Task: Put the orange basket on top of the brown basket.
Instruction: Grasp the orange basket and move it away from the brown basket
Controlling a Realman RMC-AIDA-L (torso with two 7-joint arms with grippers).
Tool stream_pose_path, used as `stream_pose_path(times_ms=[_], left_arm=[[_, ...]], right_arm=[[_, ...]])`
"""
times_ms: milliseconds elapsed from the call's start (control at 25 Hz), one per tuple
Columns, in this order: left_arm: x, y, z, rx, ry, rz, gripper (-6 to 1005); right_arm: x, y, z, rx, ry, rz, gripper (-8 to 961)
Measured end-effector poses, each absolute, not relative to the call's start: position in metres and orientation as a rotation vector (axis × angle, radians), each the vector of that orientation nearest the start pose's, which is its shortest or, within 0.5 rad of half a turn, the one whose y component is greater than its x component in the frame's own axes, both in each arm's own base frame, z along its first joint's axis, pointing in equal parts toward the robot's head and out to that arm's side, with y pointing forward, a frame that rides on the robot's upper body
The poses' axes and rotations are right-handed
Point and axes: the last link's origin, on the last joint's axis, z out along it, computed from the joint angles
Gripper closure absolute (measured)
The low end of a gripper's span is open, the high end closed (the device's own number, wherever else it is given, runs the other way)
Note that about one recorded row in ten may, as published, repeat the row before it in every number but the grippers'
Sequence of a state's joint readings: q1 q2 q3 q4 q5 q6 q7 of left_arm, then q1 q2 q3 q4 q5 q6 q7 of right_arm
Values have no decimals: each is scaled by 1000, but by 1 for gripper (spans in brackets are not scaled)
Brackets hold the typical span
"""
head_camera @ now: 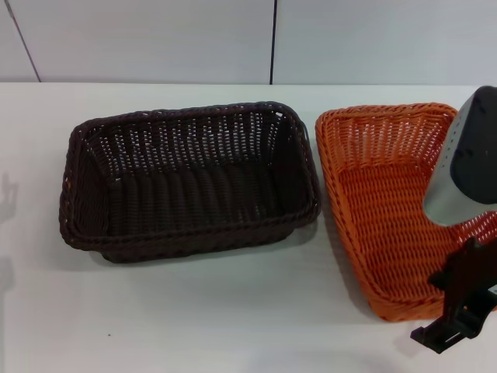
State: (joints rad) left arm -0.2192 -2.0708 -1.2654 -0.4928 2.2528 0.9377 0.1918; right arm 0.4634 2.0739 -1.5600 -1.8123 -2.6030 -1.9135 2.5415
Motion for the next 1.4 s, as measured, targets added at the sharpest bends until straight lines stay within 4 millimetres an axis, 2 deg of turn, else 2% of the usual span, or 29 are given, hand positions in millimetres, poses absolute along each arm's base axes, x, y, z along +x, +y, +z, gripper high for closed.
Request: stream_pose_path(times_ms=[360,640,760,960,1280,1400], left_arm=[[-381,307,33,-1198,-693,-462,203],[-386,304,34,-1197,-695,-446,203],[-387,304,35,-1197,-695,-442,203],[-389,304,35,-1202,-691,-426,203],[-391,305,37,-1197,-688,-421,203],[-392,306,38,-1195,-686,-416,203]], right_arm=[[160,292,12,-2655,601,-795,180],[162,292,-3,-2665,574,-860,193],[160,291,-6,-2671,555,-867,413],[157,296,-6,-2640,539,-853,631],[153,310,-5,-2496,541,-810,706],[146,316,-2,-2439,528,-767,734]])
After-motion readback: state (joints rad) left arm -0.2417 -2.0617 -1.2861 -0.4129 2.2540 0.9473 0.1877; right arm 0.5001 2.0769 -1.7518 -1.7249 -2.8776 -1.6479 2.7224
